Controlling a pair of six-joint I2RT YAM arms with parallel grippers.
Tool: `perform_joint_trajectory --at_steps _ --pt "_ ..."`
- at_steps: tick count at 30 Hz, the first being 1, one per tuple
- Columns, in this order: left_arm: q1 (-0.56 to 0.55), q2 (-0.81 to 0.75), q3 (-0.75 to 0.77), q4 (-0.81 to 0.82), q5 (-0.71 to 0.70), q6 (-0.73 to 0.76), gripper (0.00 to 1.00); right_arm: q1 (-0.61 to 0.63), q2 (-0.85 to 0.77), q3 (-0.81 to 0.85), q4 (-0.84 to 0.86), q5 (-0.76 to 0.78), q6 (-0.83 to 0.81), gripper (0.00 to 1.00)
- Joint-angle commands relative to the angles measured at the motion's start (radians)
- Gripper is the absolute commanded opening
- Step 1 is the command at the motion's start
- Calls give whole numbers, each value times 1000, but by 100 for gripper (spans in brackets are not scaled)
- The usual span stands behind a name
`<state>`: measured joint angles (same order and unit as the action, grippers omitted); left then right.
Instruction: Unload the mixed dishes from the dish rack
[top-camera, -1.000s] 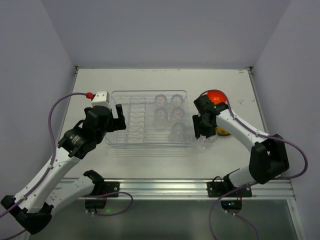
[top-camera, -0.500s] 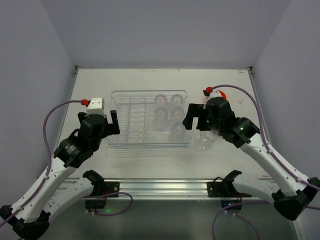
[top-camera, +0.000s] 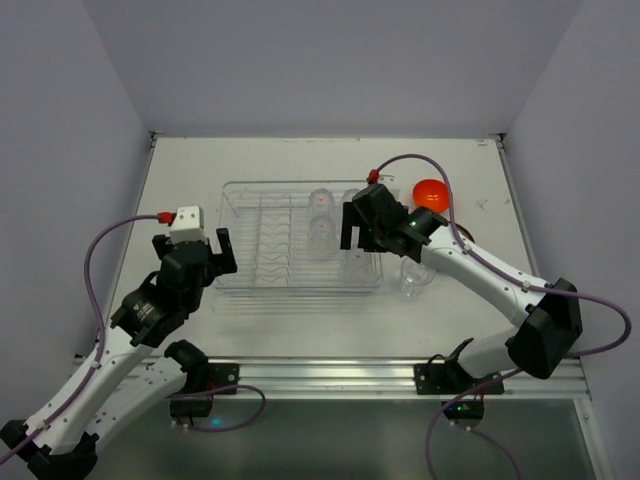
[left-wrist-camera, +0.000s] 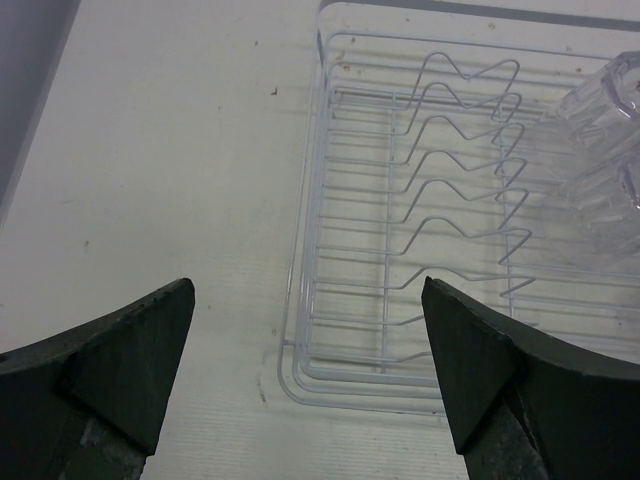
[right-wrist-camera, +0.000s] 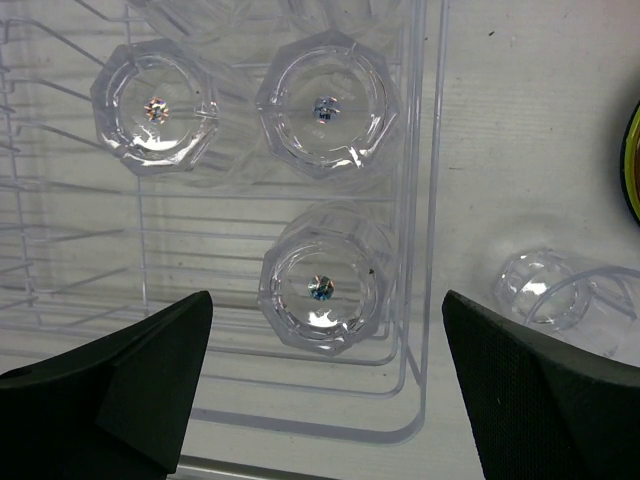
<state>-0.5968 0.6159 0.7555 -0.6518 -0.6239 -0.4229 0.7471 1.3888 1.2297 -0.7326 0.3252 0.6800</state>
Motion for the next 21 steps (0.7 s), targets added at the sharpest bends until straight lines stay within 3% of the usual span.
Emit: perform_joint_trajectory --at_steps 1,6,17,21 --pt "2 8 -5 50 -17 9 100 11 45 40 -2 51 18 99" --pt "2 25 -2 46 -16 3 100 14 114 66 -25 12 13 94" --pt "3 1 -7 32 -30 -28 100 23 141 7 13 26 52 93" --pt "3 -18 -30 81 41 10 100 23 156 -9 39 41 78 92"
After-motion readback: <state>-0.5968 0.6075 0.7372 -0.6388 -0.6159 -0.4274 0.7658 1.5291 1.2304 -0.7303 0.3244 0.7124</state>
